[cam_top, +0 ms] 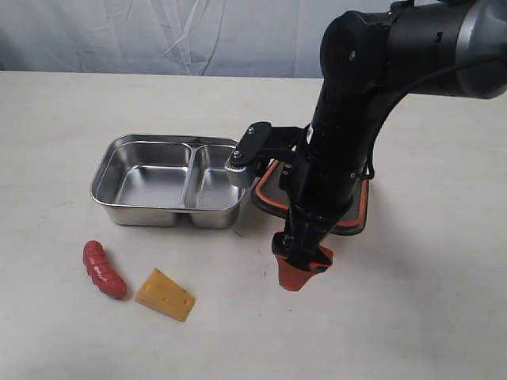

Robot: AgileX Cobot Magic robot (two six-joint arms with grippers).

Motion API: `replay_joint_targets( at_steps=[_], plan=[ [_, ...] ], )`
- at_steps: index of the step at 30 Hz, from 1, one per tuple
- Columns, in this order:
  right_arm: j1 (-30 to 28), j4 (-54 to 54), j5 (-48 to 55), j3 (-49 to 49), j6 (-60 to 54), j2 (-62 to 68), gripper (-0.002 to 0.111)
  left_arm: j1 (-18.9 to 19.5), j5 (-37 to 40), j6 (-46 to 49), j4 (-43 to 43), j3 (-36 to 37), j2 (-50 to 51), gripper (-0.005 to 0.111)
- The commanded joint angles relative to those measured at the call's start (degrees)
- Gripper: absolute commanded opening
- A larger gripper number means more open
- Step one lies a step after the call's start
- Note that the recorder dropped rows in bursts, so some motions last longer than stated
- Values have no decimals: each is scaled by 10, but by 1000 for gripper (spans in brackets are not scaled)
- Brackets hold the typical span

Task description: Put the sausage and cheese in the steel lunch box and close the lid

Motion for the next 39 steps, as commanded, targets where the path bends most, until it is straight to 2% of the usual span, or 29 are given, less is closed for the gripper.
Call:
replay_joint_targets(
  at_steps=[1, 7, 11, 17, 24, 26, 29, 39],
  plan=[
    [1, 16, 17, -4, -4, -14, 95, -3, -8, 0, 0, 1, -2, 0],
    [1, -62, 17, -4, 2, -25, 95, -3, -8, 0, 0, 1, -2, 0],
    [1, -70, 10, -4, 9, -49, 95, -3, -8, 0, 0, 1, -2, 0],
    [1, -44, -16, -4, 9, -90, 95, -3, -8, 0, 0, 1, -2, 0],
    [1, 42, -50, -4, -16, -90, 95, -3, -8, 0, 0, 1, -2, 0],
    [1, 43, -50, -4, -16, -89, 96, -3, -8, 0, 0, 1, -2, 0],
    [1, 47, -43, -4, -11, -84, 105, -3, -8, 0, 0, 1, -2, 0],
    [1, 78, -5, -3, -10, -51, 105, -3, -8, 0, 0, 1, -2, 0]
  ],
)
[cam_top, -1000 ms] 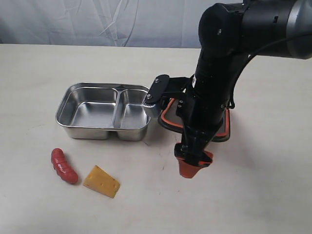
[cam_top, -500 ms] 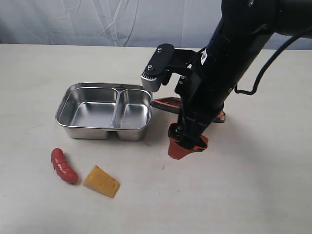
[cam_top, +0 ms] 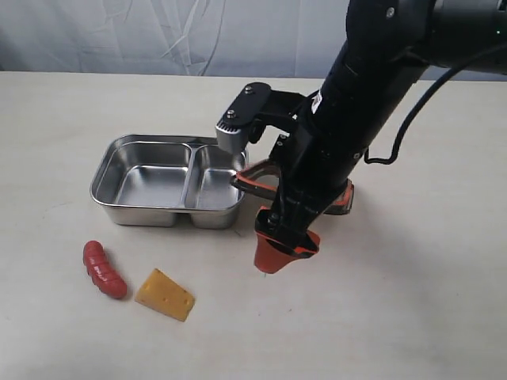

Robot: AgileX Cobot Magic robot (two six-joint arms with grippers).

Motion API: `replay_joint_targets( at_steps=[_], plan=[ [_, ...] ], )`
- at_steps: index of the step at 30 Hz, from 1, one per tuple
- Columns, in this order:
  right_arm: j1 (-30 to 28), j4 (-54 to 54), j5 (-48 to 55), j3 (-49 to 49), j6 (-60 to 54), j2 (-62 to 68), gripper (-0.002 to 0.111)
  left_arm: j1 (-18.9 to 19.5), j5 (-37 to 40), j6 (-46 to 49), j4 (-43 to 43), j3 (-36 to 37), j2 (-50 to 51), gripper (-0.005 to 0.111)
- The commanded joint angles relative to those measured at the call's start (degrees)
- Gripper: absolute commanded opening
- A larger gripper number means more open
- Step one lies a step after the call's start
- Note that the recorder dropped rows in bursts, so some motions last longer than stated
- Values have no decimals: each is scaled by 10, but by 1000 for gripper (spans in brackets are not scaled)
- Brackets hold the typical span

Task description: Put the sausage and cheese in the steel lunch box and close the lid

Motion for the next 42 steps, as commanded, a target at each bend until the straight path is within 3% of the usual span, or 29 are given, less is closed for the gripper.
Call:
replay_joint_targets(
  at_steps=[1, 5, 10, 17, 24, 28, 34, 42],
  plan=[
    [0, 30, 35, -1, -1, 10, 105, -3, -8, 0, 0, 1, -2, 0],
    [0, 28, -25, 12, -23, 60, 105, -3, -8, 0, 0, 1, -2, 0],
    [0, 9, 67, 7, 2, 106, 105, -3, -8, 0, 0, 1, -2, 0],
    [-1, -19, 54, 4, 19, 6, 105, -3, -8, 0, 0, 1, -2, 0],
    [-1, 21, -156, 5, 134, -160, 105, -3, -8, 0, 0, 1, -2, 0],
    [-1, 67, -197, 19, 135, -199, 105, -3, -8, 0, 0, 1, -2, 0],
    [0, 105, -113, 54, 142, -185, 105, -3, -8, 0, 0, 1, -2, 0],
    [0, 144, -111, 81, 139, -130, 105, -3, -8, 0, 0, 1, -2, 0]
  ],
)
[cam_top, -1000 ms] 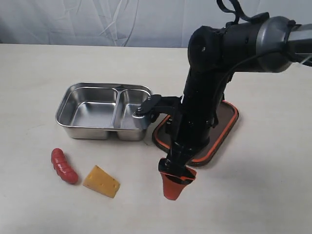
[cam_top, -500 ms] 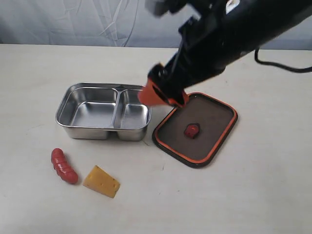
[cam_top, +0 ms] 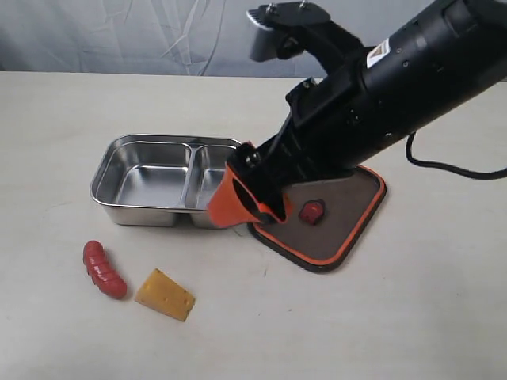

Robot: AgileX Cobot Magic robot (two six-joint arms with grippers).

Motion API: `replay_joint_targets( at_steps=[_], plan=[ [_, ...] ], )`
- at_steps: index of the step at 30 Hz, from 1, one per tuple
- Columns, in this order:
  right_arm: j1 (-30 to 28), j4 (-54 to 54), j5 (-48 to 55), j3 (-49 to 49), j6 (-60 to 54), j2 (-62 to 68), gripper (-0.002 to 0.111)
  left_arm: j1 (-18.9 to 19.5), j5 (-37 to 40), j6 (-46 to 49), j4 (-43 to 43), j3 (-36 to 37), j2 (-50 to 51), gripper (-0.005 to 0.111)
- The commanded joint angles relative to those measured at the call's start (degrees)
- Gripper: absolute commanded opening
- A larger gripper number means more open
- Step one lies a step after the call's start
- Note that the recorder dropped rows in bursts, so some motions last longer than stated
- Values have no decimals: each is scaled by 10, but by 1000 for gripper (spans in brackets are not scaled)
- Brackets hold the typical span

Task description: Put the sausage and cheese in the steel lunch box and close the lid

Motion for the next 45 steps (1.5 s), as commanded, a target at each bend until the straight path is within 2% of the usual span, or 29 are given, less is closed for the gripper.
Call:
replay_joint_targets(
  at_steps=[1, 5, 7, 8, 9, 11, 12, 14, 17, 28, 30, 35, 37, 40, 43, 45],
  plan=[
    [-1, 9, -2, 4, -2, 36, 105, -3, -7, 0, 0, 1, -2, 0],
    [-1, 13, 32, 4, 3, 66, 104, -3, -7, 0, 0, 1, -2, 0],
    [-1, 14, 75, 4, 5, 78, 98, -3, -7, 0, 0, 1, -2, 0],
    [-1, 14, 90, 4, 5, 83, 89, -3, -7, 0, 0, 1, -2, 0],
    [-1, 17, 98, 4, 5, 85, 75, -3, -7, 0, 0, 1, -2, 0],
    [-1, 25, 99, 4, 10, 85, 34, -3, -7, 0, 0, 1, -2, 0],
    [-1, 36, 85, 4, 8, 85, -1, -3, -7, 0, 0, 1, -2, 0],
    [-1, 39, 55, 4, 8, 85, 5, -3, -7, 0, 0, 1, -2, 0],
    [-1, 38, 14, 4, 5, 85, -1, -3, -7, 0, 0, 1, -2, 0],
    [-1, 23, -32, 1, -7, 76, -1, -3, -14, 0, 6, 1, -2, 0],
    [-1, 13, -38, 1, -7, 70, -1, -3, -63, 0, 3, 1, -2, 0],
    [-2, -19, -43, 1, -7, 49, -1, -3, -297, -49, -133, 1, -2, 0],
    [-2, -29, -43, 1, -7, 41, -1, -3, -363, -130, -158, 1, -2, 0],
    [-2, -45, -43, 1, -4, 31, -1, -3, -429, -232, -114, -8, -2, 0],
    [-2, -64, -42, 1, 5, 24, -1, -3, -476, -259, 4, -31, 1, 0],
    [-2, -80, -40, 1, 23, 21, -1, -3, -474, -259, 42, -70, 21, 0]
  ],
)
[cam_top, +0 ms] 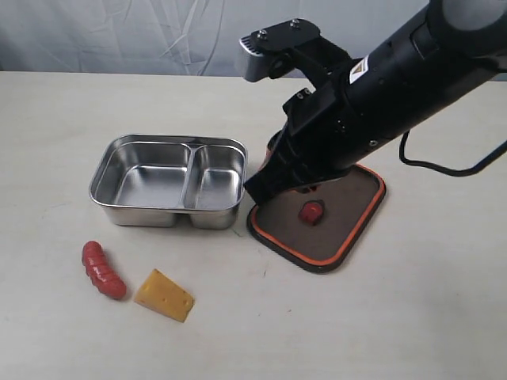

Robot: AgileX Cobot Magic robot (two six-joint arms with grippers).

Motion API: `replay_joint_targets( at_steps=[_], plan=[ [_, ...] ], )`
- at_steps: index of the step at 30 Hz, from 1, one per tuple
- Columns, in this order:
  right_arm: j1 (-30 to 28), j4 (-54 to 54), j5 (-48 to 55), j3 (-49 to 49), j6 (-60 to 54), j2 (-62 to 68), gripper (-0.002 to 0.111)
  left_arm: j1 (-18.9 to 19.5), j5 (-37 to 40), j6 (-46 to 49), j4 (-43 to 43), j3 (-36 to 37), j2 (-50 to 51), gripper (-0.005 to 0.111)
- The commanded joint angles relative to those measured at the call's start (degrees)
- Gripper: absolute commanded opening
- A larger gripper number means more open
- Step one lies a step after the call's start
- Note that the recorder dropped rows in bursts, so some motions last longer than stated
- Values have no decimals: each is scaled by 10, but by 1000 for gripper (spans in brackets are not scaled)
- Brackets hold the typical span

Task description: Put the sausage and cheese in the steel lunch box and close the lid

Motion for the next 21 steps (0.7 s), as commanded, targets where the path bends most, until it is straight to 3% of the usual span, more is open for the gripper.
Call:
replay_joint_targets(
  at_steps=[1, 3, 7, 9, 11, 14, 16, 18, 21],
  plan=[
    [-2, -41, -1, -2, 30, -13, -1, -3, -17, -28, 111, -84, 41, 0],
    [-2, -57, -1, -2, 42, -14, -1, -3, 87, -14, 134, -159, 90, 0],
    [-2, -77, 3, -2, 65, -16, -1, -7, 315, -2, 332, -339, 238, 0],
    [-2, -88, 10, -2, 74, -17, -1, -15, 408, 24, 360, -424, 306, 0],
    [-2, -94, 13, -2, 78, -20, -1, -25, 530, 95, 326, -497, 376, 0],
    [-2, -94, 16, -2, 78, -21, -1, -31, 753, 237, 176, -598, 475, 0],
    [-2, -94, 16, -2, 78, -21, -1, -29, 869, 253, 112, -629, 527, 0],
    [-2, -94, 16, -2, 78, -21, -1, -29, 920, 245, 96, -633, 564, 0],
    [-2, -94, 18, -2, 78, -21, -1, -29, 929, 207, 95, -633, 602, 0]
  ],
)
